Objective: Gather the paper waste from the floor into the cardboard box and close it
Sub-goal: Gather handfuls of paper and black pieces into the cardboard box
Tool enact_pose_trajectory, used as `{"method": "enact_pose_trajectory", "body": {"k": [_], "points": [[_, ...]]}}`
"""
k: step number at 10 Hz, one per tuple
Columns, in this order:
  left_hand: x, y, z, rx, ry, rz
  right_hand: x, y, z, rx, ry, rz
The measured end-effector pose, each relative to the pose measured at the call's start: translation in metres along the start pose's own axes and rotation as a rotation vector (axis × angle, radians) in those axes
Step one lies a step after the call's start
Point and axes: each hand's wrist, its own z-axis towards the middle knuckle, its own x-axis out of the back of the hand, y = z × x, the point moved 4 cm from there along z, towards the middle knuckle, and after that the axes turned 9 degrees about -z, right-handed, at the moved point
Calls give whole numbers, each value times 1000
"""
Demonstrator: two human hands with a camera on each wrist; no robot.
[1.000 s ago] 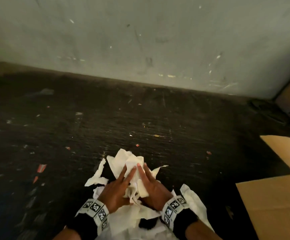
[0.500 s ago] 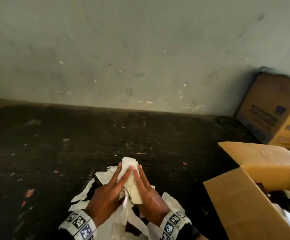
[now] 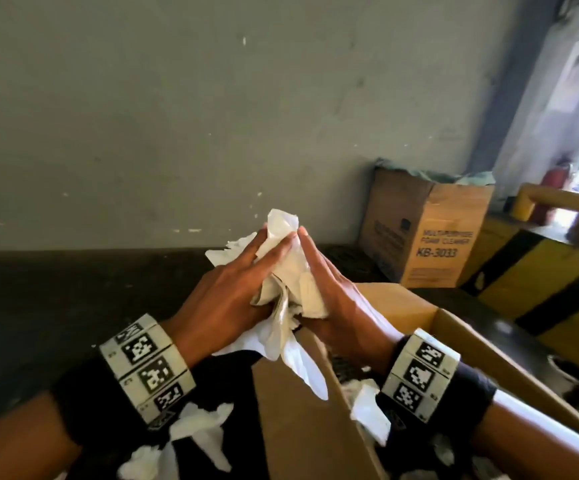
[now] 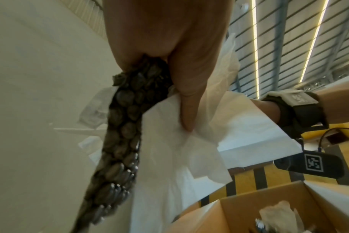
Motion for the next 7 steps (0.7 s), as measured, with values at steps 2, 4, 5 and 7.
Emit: {"method": "enact_pose_trajectory", "body": {"k": [2, 4, 5, 7], "points": [[-104, 98, 70, -146, -51, -179, 78, 105, -84, -261, -29, -11], [-206, 123, 94, -35, -459, -233, 83, 178, -156, -528, -375, -130], [-233, 129, 77, 68, -916, -107, 70, 200, -189, -548, -695, -184], [-227, 117, 54, 136, -921, 173, 79, 204, -196, -586, -794, -181]]}}
